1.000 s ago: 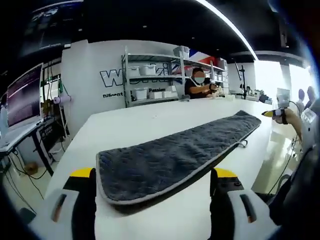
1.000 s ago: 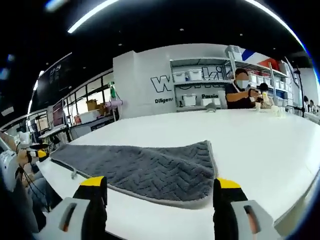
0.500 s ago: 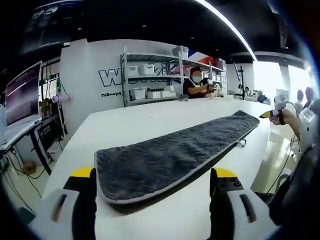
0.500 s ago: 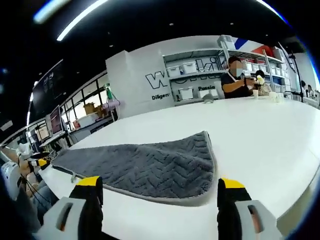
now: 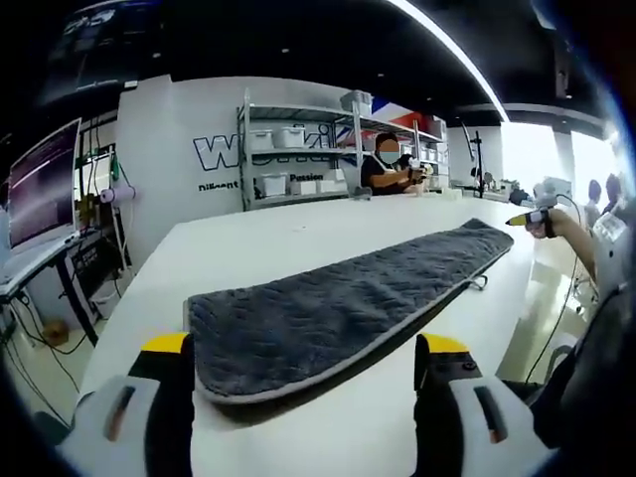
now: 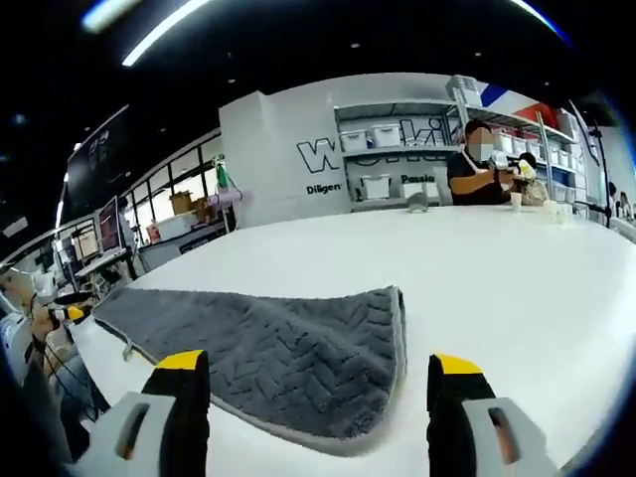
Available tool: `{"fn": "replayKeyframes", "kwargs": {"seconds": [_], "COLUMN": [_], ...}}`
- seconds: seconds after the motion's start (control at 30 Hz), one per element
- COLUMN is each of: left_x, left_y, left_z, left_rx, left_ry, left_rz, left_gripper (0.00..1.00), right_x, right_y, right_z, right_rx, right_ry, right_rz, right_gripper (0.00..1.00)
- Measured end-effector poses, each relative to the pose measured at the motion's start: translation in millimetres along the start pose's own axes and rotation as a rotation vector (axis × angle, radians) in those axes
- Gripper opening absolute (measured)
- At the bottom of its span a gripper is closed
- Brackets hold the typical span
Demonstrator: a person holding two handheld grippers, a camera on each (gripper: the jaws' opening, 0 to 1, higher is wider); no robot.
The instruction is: Fold the towel on the table until its edges align and the towel forms a compact rectangular stack.
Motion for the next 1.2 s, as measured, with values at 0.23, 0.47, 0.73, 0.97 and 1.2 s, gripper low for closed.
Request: {"fn": "replayKeyframes", "kwargs": {"seconds": [0.23,0.47,0.73,0.97,1.2], "left_x": [0,4,7,5,4], "left_y": [-0.9,-2.7,-4.5,-7.7,-8.6], "left_z": [-0.2,-2.1,-3.0,-3.3,-2.5], "left_rx": [-0.002,-0.003,-0.003,-0.008,-0.005], "left_ry": [0.001,-0.01,-0.02,-0.02,-0.024], "left_rz": [0.007,0.003,-0.003,0.012,0.015], "left_gripper": [0.96,0.95,0.94,0.93,0.92], "right_x": [-33,-67,-83,-88,-89], "right_y": [-16,-36,-40,-42,-45], "right_z": [-18.2,-20.5,-10.7,-14.0,-23.1], "right_rx": [0.1,0.135,0.164,0.158,0.162], "right_ry": [0.026,0.074,0.124,0.103,0.075], "right_rz": [-0.06,-0.086,-0.098,-0.091,-0.078], "right_gripper": [0.81,0.58,0.39,0.23,0.06]}}
Point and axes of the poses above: the point that each gripper's makers call its tool centre point, and the gripper's own axes: x roughly backward along the fingers, y roughly to its left, z roughly out of its underside, the point moved 6 cm from there along x, roughly backward along the fingers, and after that the axes turned 12 degrees about z, right-handed, at the moved point
